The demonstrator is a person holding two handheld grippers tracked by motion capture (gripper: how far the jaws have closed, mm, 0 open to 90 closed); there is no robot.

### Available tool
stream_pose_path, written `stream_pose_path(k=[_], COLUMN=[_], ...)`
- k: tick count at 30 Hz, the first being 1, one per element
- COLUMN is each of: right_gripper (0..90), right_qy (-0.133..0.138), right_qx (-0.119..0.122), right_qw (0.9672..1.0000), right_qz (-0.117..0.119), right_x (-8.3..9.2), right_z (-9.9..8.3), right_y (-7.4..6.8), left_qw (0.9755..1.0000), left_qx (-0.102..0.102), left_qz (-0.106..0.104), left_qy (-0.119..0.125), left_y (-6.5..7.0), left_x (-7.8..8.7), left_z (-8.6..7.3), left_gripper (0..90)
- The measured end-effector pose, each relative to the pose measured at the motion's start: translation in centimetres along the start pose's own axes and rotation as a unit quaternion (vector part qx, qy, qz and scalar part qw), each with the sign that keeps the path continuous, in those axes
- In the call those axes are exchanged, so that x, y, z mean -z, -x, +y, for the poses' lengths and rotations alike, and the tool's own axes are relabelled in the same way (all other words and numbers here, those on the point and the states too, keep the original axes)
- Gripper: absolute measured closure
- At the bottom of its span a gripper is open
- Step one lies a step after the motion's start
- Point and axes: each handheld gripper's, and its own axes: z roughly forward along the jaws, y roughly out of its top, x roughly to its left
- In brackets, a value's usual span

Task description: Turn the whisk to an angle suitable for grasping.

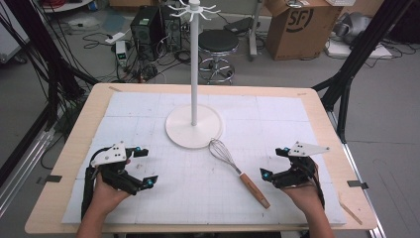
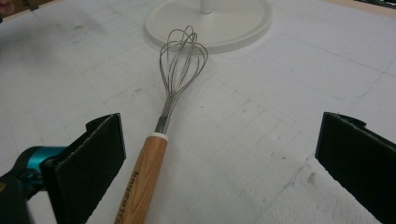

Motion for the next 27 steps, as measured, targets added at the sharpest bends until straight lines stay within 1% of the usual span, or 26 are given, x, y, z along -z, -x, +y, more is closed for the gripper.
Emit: stream_pose_path(k=[1,4,6,7,8,10,11,13,15,16,17,18,20,21,22,23,25,27], right_gripper=[0.5,0.5,0.5,0.5,0.5,0.5,0.5,0.5,0.5,0.7,0.7,2.7,4.0,4.0,4.3,4.9,6.2,11.5], right_qy=[0.0,-0.01,-0.011,-0.013,-0.018,-0.021,-0.025,-0.027,-0.033,-0.044,-0.044,-0.056,-0.071,-0.071,-0.091,-0.1,-0.113,-0.123], right_qx=[0.0,0.003,0.005,0.007,0.012,0.012,0.018,0.02,0.025,0.033,0.033,0.04,0.046,0.046,0.059,0.064,0.067,0.069], right_qw=[1.0,0.9999,0.9999,0.9998,0.9997,0.9996,0.9994,0.9994,0.9991,0.9985,0.9985,0.9976,0.9963,0.9963,0.994,0.9928,0.9913,0.9899], right_qz=[0.0,-0.011,-0.012,-0.011,-0.015,-0.014,-0.013,-0.011,-0.011,-0.008,-0.008,-0.009,-0.008,-0.008,-0.014,-0.013,-0.012,-0.009], right_x=[0.0,-0.2,-0.2,-0.2,-0.3,-0.3,-0.6,-0.7,-1.0,-1.6,-1.6,-2.2,-2.8,-2.8,-3.5,-3.8,-4.4,-4.8], right_z=[0.0,0.1,0.1,0.2,0.2,0.2,0.3,0.3,0.4,0.4,0.4,0.4,0.3,0.3,0.2,0.2,0.1,0.0], right_y=[0.0,-0.2,-0.3,-0.4,-0.5,-0.6,-0.9,-1.0,-1.4,-1.8,-1.8,-2.2,-2.6,-2.6,-3.1,-3.3,-3.7,-3.9], left_qw=[1.0,1.0,1.0,1.0,1.0,1.0,1.0,1.0,1.0,1.0,1.0,0.9999,0.9999,0.9999,0.9999,0.9999,0.9999,0.9999], left_qx=[0.0,0.0,0.001,0.001,0.002,0.002,0.003,0.004,0.003,0.003,0.003,0.003,0.003,0.003,0.003,0.003,0.002,0.002], left_qz=[0.001,0.003,0.003,0.004,0.003,0.003,0.004,0.002,0.002,0.002,0.002,0.002,0.002,0.002,0.002,0.001,0.001,0.002], left_qy=[0.0,-0.003,-0.005,-0.006,-0.004,-0.004,-0.004,-0.005,-0.007,-0.008,-0.009,-0.01,-0.011,-0.011,-0.011,-0.011,-0.012,-0.013], left_y=[0.0,-0.1,-0.1,-0.1,-0.2,-0.2,-0.2,-0.2,-0.3,-0.3,-0.3,-0.3,-0.3,-0.3,-0.3,-0.3,-0.3,-0.3], left_x=[0.0,0.0,-0.1,-0.1,-0.1,-0.1,-0.1,-0.2,-0.3,-0.3,-0.4,-0.4,-0.4,-0.4,-0.4,-0.4,-0.5,-0.5], left_z=[0.0,-0.1,-0.2,-0.2,-0.2,-0.2,-0.2,-0.3,-0.3,-0.3,-0.4,-0.4,-0.4,-0.4,-0.4,-0.4,-0.4,-0.4], left_gripper=[1.6,1.6,1.6,1.6,1.6,1.6,1.6,1.6,1.7,1.7,1.7,1.6,1.6,1.6,1.7,1.6,1.7,1.7])
